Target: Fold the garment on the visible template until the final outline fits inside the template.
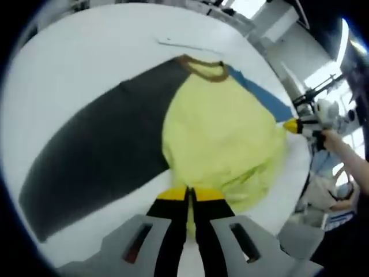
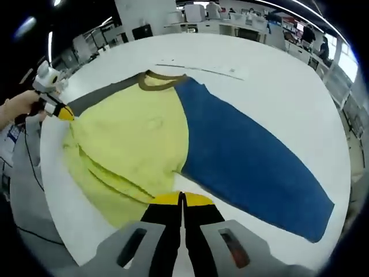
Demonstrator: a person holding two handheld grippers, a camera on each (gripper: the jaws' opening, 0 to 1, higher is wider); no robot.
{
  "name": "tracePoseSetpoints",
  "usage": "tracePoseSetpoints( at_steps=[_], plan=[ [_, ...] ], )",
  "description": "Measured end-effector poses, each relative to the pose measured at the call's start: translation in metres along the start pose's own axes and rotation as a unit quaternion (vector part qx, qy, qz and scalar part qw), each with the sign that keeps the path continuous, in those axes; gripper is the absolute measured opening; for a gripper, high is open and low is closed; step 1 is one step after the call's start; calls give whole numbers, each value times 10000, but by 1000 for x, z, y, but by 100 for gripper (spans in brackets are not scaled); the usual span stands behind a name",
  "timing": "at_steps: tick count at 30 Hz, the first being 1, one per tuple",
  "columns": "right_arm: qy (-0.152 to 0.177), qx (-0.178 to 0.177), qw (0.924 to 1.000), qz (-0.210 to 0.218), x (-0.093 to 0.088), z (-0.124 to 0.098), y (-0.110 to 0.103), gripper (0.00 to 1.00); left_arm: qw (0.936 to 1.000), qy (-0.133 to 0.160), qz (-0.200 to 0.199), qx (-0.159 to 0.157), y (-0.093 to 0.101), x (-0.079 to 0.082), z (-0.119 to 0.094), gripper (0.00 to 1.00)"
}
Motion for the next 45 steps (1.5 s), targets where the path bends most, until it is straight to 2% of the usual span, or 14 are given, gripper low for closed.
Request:
tracePoseSetpoints(
  at_steps=[4,13,24,28,37,45],
  plan=[
    [29,22,9999,103,4,3,3,1,10000,6,-14,43,-6,3,6,0],
    [-66,127,9998,-128,3,12,-7,1,9999,-38,-47,84,-12,5,15,0],
    [-161,159,9995,-216,-1,20,-13,1,9999,-61,-83,91,-15,5,18,0],
    [-122,145,9995,-236,-1,17,-13,1,9999,-49,124,101,-15,6,17,0],
    [11,26,9996,-276,-4,5,-8,1,9993,42,239,301,-15,6,5,14],
    [159,100,9995,-250,-5,-7,-13,11,9988,128,278,379,-14,1,-8,19]
  ],
)
Point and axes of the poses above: the point that each gripper's makers call its tool centre point, and the gripper's own axes: z roughly forward along the fingers, y roughly to its right, x roughly out of its top, the point moved 10 cm from there along -z, roughly backward along the fingers, and after that the axes turned 7 degrees about z, right-handed, at the moved point
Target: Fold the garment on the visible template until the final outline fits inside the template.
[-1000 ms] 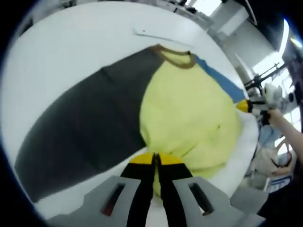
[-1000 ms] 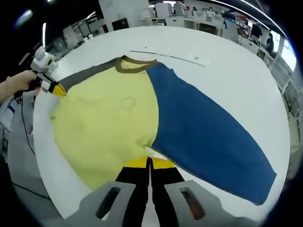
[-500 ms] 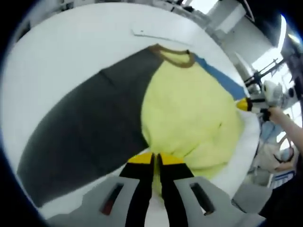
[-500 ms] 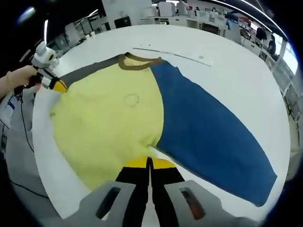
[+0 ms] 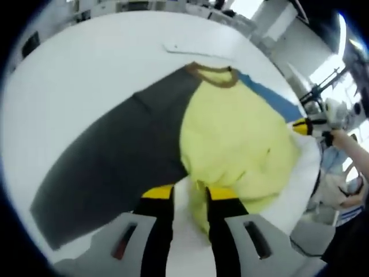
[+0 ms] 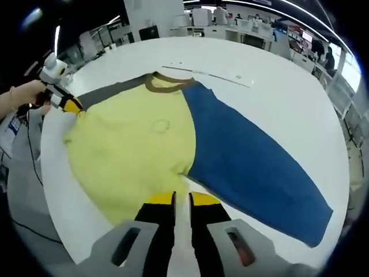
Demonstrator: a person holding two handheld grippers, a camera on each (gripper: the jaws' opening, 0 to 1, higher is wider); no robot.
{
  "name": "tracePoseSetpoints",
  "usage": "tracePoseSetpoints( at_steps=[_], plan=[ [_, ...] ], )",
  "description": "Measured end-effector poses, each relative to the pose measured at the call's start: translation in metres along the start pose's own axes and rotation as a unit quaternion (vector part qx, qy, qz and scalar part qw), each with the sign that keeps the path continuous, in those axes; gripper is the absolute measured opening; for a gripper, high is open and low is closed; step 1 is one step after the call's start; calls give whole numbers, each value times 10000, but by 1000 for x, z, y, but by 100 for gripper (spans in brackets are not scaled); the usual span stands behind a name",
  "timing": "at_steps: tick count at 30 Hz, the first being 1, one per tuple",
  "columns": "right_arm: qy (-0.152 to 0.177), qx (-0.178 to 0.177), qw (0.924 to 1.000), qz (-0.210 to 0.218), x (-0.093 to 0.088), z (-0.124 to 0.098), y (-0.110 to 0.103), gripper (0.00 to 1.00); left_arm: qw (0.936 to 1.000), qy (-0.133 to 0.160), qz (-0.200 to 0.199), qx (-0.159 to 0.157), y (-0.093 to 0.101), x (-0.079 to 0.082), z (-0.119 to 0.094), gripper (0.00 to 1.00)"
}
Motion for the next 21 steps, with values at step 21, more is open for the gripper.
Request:
tracePoseSetpoints(
  at_steps=[21],
  plan=[
    [387,238,9990,51,-10,-57,-27,50,9965,736,375,-104,46,-26,-59,42]
  ],
)
Point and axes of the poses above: the point that each gripper's makers call its tool centre point, and the gripper's own axes: z roughly forward along the fingers, y roughly to its right, x roughly out of its top, the point moved 10 cm from there along -z, roughly backward along the fingers, and after that the axes turned 7 degrees about z, right-handed, at the moved point
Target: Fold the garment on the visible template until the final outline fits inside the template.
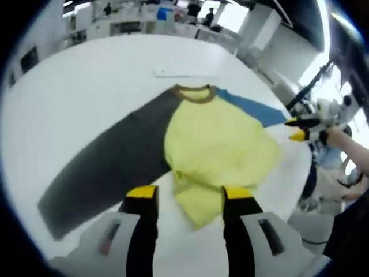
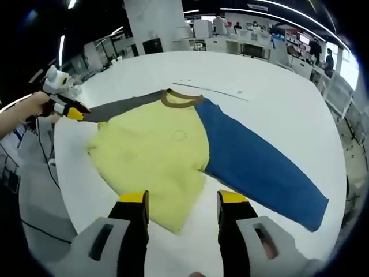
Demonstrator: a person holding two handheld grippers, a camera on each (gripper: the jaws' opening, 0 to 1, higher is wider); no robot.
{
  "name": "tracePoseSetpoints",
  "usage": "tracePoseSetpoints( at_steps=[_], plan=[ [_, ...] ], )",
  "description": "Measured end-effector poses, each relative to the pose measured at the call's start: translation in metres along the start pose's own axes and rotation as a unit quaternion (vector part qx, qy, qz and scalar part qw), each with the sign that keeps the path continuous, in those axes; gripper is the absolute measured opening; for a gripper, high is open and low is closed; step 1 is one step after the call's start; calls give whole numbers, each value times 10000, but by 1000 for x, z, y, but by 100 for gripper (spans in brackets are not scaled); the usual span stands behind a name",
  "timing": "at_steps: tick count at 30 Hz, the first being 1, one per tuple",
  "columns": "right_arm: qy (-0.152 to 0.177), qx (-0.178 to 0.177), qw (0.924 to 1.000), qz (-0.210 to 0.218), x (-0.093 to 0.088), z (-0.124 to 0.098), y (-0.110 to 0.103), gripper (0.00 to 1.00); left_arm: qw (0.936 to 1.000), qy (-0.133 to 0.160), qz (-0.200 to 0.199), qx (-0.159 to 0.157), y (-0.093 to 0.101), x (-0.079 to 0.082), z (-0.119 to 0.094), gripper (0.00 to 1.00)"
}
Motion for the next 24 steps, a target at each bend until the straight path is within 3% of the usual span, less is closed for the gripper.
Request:
tracePoseSetpoints(
  at_steps=[4,11,17,24],
  plan=[
    [-7,99,9999,-44,-7,-14,-11,58,9999,-58,154,9,7,-14,-12,50],
    [107,215,9997,-7,-16,-35,-26,65,9998,171,119,69,15,-30,-40,61],
    [298,328,9990,31,-18,-49,-38,72,9993,313,192,79,20,-36,-60,71],
    [651,423,9969,-92,-17,-74,-53,77,9970,738,193,139,31,-34,-89,81]
  ],
)
Point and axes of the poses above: the point that each gripper's makers call its tool centre point, and the gripper's own axes: z roughly forward along the fingers, y roughly to its right, x roughly out of its top, the point moved 10 cm from there along -z, roughly backward along the fingers, and after that the axes turned 7 degrees about z, right-handed, at the moved point
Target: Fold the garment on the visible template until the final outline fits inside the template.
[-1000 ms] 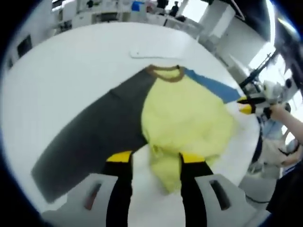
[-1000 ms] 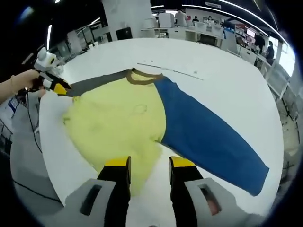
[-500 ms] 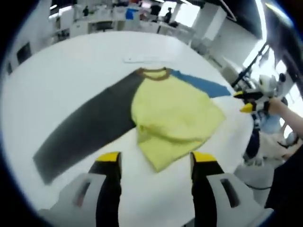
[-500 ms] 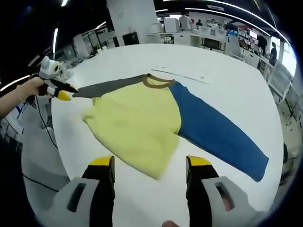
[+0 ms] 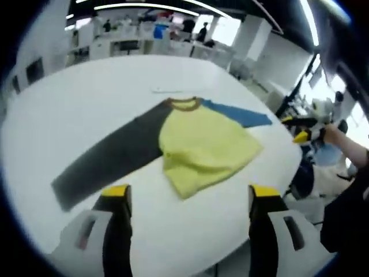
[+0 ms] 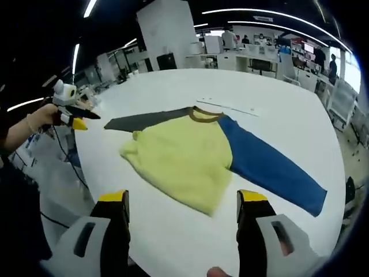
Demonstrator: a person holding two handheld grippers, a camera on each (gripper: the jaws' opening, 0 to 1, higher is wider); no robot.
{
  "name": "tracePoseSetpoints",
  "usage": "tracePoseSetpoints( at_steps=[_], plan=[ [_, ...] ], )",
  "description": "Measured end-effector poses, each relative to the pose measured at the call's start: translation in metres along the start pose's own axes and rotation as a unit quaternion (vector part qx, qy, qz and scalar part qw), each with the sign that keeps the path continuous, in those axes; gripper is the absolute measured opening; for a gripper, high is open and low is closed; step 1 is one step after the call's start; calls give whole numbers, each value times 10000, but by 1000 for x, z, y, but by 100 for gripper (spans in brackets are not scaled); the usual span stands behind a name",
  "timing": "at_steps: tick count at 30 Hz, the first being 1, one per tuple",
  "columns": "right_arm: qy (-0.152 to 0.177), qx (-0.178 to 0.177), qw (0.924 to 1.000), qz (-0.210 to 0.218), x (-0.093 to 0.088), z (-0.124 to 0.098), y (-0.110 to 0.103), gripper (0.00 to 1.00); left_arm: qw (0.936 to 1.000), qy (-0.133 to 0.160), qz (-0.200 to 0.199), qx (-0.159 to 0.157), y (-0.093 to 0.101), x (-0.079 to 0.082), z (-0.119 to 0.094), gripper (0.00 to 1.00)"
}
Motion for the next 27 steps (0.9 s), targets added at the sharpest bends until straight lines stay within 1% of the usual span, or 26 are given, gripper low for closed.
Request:
tracePoseSetpoints(
  at_steps=[3,5,6,11,16,18,21,22,25,26,27],
  plan=[
    [45,-100,9997,-213,-1,-9,-6,78,10000,84,47,0,7,-1,-9,85],
    [74,-100,9997,-214,-4,-16,-10,79,9997,167,179,1,12,-3,-14,88],
    [125,-75,9997,-183,-5,-20,-13,80,9995,189,247,-7,16,-6,-16,89],
    [206,-60,9997,-78,-13,-34,-20,83,9993,227,282,-52,27,-13,-25,92],
    [228,-56,9997,26,-24,-48,-26,85,9988,376,315,7,35,-19,-40,91],
    [288,-21,9994,206,-30,-57,-29,87,9987,420,287,11,37,-22,-46,91],
    [361,26,9987,348,-36,-63,-32,91,9987,428,281,49,39,-26,-54,93],
    [363,-6,9985,408,-41,-67,-33,93,9988,426,250,64,41,-31,-59,94],
    [339,-61,9985,428,-53,-73,-33,97,9990,407,144,87,41,-39,-66,97],
    [326,-51,9981,519,-57,-75,-34,99,9992,385,98,108,41,-41,-67,99],
    [384,-17,9971,660,-61,-78,-35,100,9992,367,76,142,40,-44,-68,99]
  ],
)
Point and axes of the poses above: the point that each gripper's makers call its tool centre point, and the gripper's own axes: z roughly forward along the fingers, y roughly to its right, x roughly out of its top, the point moved 10 cm from there along -z, roughly backward along the fingers, and after that the axes turned 7 degrees about z, right-handed, at the moved point
